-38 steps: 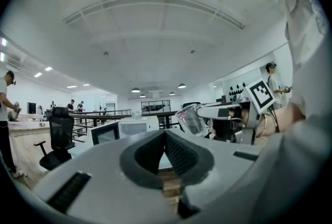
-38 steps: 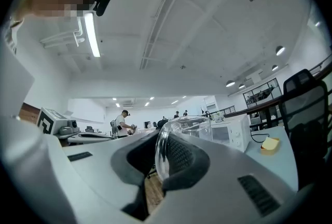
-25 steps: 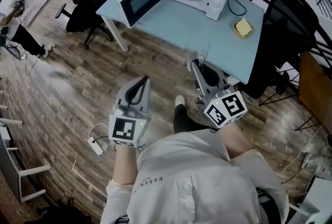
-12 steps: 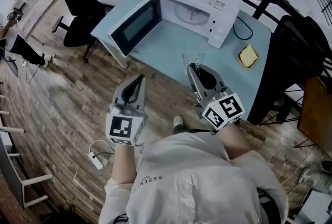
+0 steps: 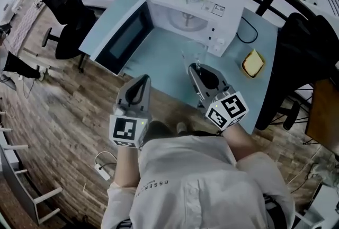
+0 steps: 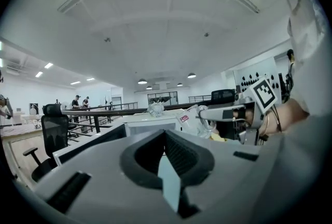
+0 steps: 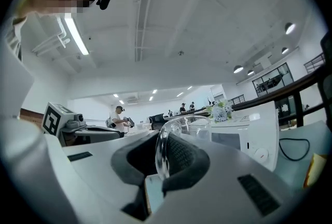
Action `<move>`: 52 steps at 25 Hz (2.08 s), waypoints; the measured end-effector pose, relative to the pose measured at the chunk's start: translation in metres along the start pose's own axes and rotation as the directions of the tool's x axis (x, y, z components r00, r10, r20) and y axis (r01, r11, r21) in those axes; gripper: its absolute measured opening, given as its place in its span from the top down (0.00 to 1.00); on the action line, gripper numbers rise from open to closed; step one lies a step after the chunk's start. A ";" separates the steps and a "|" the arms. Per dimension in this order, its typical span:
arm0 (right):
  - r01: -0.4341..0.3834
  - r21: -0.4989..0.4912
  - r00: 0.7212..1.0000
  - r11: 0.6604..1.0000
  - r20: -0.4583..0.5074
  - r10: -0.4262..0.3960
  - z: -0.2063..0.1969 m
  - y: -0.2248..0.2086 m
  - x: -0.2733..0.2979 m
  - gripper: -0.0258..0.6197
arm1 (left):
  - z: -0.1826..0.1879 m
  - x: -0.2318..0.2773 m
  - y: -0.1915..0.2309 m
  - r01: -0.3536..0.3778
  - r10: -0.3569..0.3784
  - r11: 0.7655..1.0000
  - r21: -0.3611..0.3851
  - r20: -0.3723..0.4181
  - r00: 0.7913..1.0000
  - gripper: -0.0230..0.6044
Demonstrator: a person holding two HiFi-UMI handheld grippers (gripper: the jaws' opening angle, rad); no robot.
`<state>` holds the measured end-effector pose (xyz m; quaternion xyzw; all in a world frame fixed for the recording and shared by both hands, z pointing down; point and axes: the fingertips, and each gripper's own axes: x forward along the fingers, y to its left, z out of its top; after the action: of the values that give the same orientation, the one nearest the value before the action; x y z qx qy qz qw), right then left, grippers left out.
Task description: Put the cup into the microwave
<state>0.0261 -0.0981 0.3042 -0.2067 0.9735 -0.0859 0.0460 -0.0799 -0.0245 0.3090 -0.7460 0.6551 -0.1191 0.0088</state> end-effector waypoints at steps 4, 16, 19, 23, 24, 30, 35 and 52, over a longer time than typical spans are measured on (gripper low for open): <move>0.035 0.018 0.999 0.999 -0.011 -0.035 -0.008 -0.027 0.018 0.90 | -0.008 0.040 0.007 0.054 -0.054 0.998 -0.020 -0.019 0.998 0.96; 0.151 0.044 0.988 0.988 -0.025 -0.150 -0.046 -0.095 0.101 0.90 | -0.036 0.152 0.057 0.258 -0.260 0.962 -0.092 -0.014 0.966 0.96; 0.188 0.051 0.982 0.981 -0.036 -0.187 -0.061 -0.116 0.122 0.90 | -0.052 0.173 0.068 0.300 -0.304 0.948 -0.102 -0.028 0.952 0.96; 0.230 0.042 0.972 0.972 -0.051 -0.228 -0.082 -0.139 0.144 0.90 | -0.069 0.196 0.080 0.332 -0.338 0.937 -0.114 -0.040 0.940 0.96; 0.240 0.046 0.970 0.970 -0.053 -0.238 -0.088 -0.144 0.149 0.90 | -0.073 0.200 0.081 0.344 -0.349 0.933 -0.107 -0.040 0.936 0.96; 0.287 0.036 0.957 0.957 -0.049 -0.285 -0.107 -0.173 0.173 0.90 | -0.087 0.216 0.079 0.386 -0.393 0.915 -0.113 -0.043 0.919 0.96; 0.312 0.005 0.950 0.950 -0.029 -0.311 -0.111 -0.197 0.186 0.90 | -0.098 0.226 0.080 0.396 -0.404 0.909 -0.128 -0.043 0.914 0.96; 0.329 -0.075 0.944 0.941 0.031 -0.327 -0.128 -0.233 0.225 0.90 | -0.129 0.242 0.083 0.430 -0.442 0.888 -0.162 -0.044 0.896 0.96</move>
<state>-0.1029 -0.3810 0.4615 -0.3684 0.9277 -0.0520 0.0315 -0.1576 -0.2545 0.4602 -0.8673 0.4776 -0.0987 -0.0995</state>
